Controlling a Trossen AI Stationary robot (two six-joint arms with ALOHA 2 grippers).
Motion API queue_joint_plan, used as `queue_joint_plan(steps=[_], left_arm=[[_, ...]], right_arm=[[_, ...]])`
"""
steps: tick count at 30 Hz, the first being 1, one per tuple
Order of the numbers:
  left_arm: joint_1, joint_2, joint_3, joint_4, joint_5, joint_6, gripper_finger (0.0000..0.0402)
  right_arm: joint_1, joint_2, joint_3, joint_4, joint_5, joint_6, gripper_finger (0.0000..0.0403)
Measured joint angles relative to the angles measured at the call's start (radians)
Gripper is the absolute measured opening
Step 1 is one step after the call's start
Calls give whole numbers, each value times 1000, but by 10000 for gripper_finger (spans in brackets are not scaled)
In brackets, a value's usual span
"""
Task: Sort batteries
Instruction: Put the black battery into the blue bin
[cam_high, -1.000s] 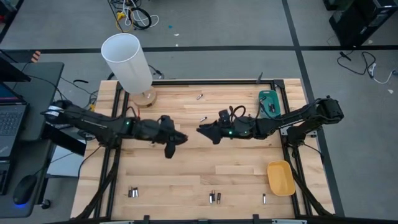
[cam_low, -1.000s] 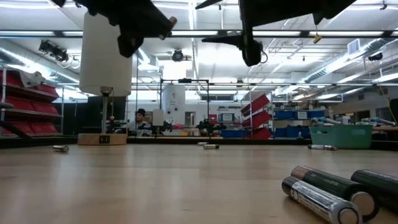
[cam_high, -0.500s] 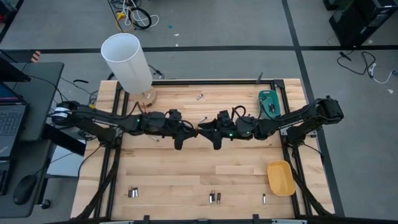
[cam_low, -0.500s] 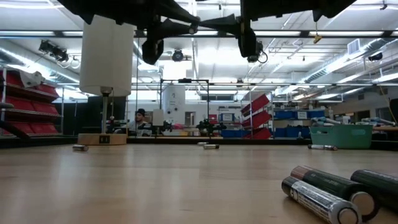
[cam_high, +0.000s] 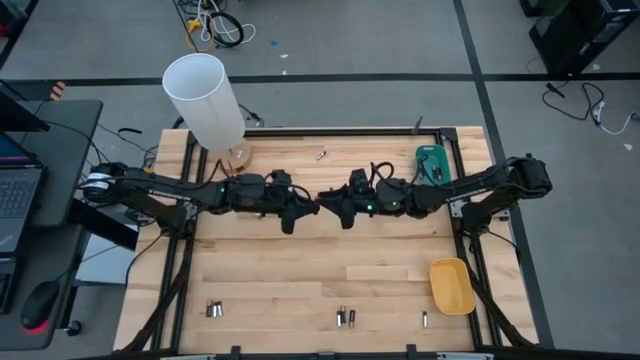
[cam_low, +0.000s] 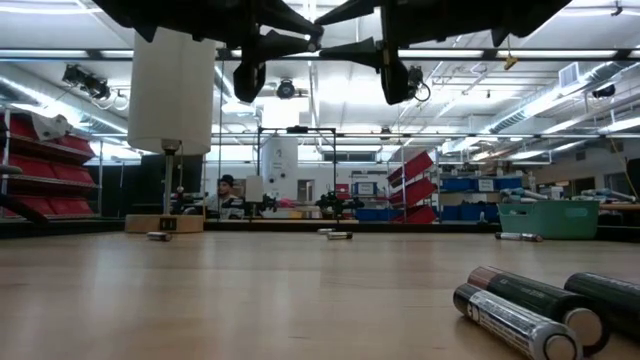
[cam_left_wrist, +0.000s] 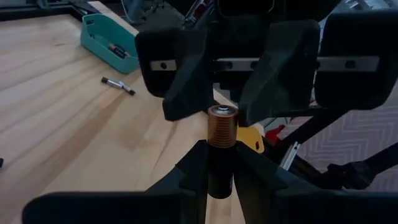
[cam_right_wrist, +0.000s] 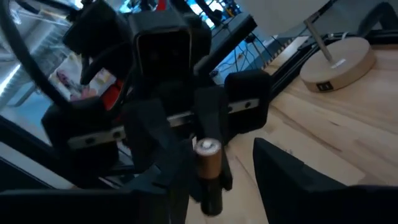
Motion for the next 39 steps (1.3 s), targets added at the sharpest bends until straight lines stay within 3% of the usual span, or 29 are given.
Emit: queue_joint_plan(steps=[20,26,31,39], left_arm=[[29,68,-2,83,4,-103,79],[30,69,-1,81,23,-104,101],[31,69,0,35,70,-101,119],[29,67,0,-83,256,-96,126]], right_arm=[[-29,-2,0,-55,-58,6,32],[-29,-1,0,-43,-35,0,30],[-29,-1,0,-18,46,-3,30],[-34,-29,0,-159,323,-5,30]])
